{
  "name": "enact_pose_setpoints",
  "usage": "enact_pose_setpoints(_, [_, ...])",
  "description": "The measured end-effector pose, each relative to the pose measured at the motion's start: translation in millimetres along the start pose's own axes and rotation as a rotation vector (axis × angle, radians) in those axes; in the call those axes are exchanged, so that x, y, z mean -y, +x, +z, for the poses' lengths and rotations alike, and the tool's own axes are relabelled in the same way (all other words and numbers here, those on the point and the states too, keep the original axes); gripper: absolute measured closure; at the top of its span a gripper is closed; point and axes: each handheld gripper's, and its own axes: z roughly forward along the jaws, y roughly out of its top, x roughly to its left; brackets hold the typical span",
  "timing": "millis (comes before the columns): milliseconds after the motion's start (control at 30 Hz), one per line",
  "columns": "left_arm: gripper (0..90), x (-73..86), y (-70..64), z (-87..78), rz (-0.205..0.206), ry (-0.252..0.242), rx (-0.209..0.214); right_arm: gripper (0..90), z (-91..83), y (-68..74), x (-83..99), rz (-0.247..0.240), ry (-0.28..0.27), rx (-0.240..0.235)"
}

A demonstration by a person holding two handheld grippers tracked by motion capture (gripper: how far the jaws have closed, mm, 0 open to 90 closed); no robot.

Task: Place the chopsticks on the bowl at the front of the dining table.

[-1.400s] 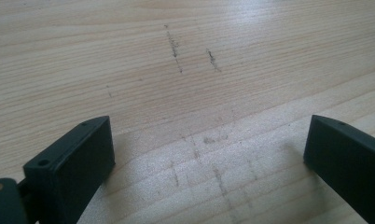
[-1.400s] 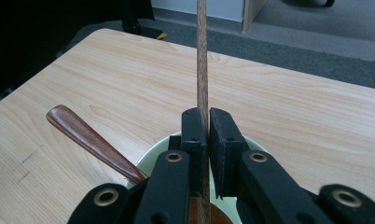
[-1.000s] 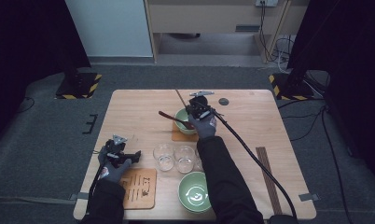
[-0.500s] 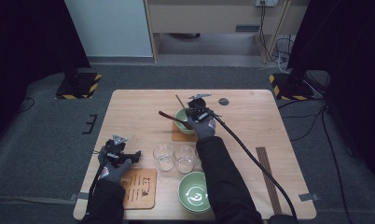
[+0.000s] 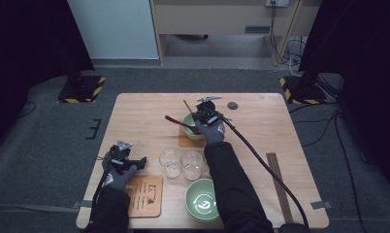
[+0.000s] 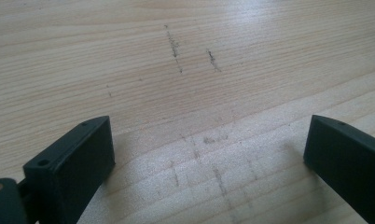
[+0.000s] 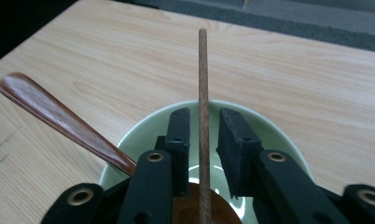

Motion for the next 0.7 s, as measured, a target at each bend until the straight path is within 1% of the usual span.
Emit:
enact_pose_setpoints(100, [0.8,0.0,0.0,0.0,0.0,0.0,0.0,68.3,-8.0,-0.2,-4.6,-0.002,-0.03,-0.001])
enact_pose_setpoints(133, [0.8,0.0,0.0,0.0,0.0,0.0,0.0,65.2,-15.1,-1.1,-8.4,-0.004,-0.052,-0.005])
enact_pose_setpoints(167, [0.8,0.0,0.0,0.0,0.0,0.0,0.0,65.2,-15.1,-1.1,-8.4,-0.004,-0.052,-0.005])
enact_pose_setpoints(200, [0.8,0.0,0.0,0.0,0.0,0.0,0.0,62.0,-23.2,-1.5,-12.3,-0.01,-0.076,0.001])
enact_pose_setpoints(233, [0.8,0.0,0.0,0.0,0.0,0.0,0.0,60.5,-27.3,-1.7,-14.0,-0.011,-0.088,0.004])
enact_pose_setpoints(333, [0.8,0.0,0.0,0.0,0.0,0.0,0.0,58.1,-35.3,-1.8,-17.1,-0.017,-0.102,0.011])
enact_pose_setpoints(367, [0.8,0.0,0.0,0.0,0.0,0.0,0.0,56.1,-44.4,-2.3,-20.3,-0.025,-0.116,0.018])
enact_pose_setpoints(433, [0.8,0.0,0.0,0.0,0.0,0.0,0.0,55.4,-52.1,-3.9,-21.9,-0.025,-0.132,0.016])
enact_pose_setpoints(467, [0.8,0.0,0.0,0.0,0.0,0.0,0.0,55.4,-52.1,-3.9,-21.9,-0.025,-0.132,0.016])
enact_pose_setpoints(500, [0.8,0.0,0.0,0.0,0.0,0.0,0.0,54.7,-62.4,-8.9,-23.0,-0.008,-0.154,0.012])
enact_pose_setpoints(567, [0.8,0.0,0.0,0.0,0.0,0.0,0.0,54.1,-65.5,-10.8,-23.2,-0.005,-0.158,0.012])
enact_pose_setpoints(600, [0.8,0.0,0.0,0.0,0.0,0.0,0.0,53.5,-73.9,-15.1,-22.7,-0.003,-0.166,0.024])
enact_pose_setpoints(633, [0.8,0.0,0.0,0.0,0.0,0.0,0.0,53.5,-78.2,-17.2,-21.9,-0.003,-0.174,0.025])
enact_pose_setpoints(667, [0.8,0.0,0.0,0.0,0.0,0.0,0.0,53.5,-78.2,-17.2,-21.9,-0.003,-0.174,0.025])
enact_pose_setpoints(700, [0.8,0.0,0.0,0.0,0.0,0.0,0.0,54.5,-87.1,-22.0,-19.5,-0.003,-0.18,0.033])
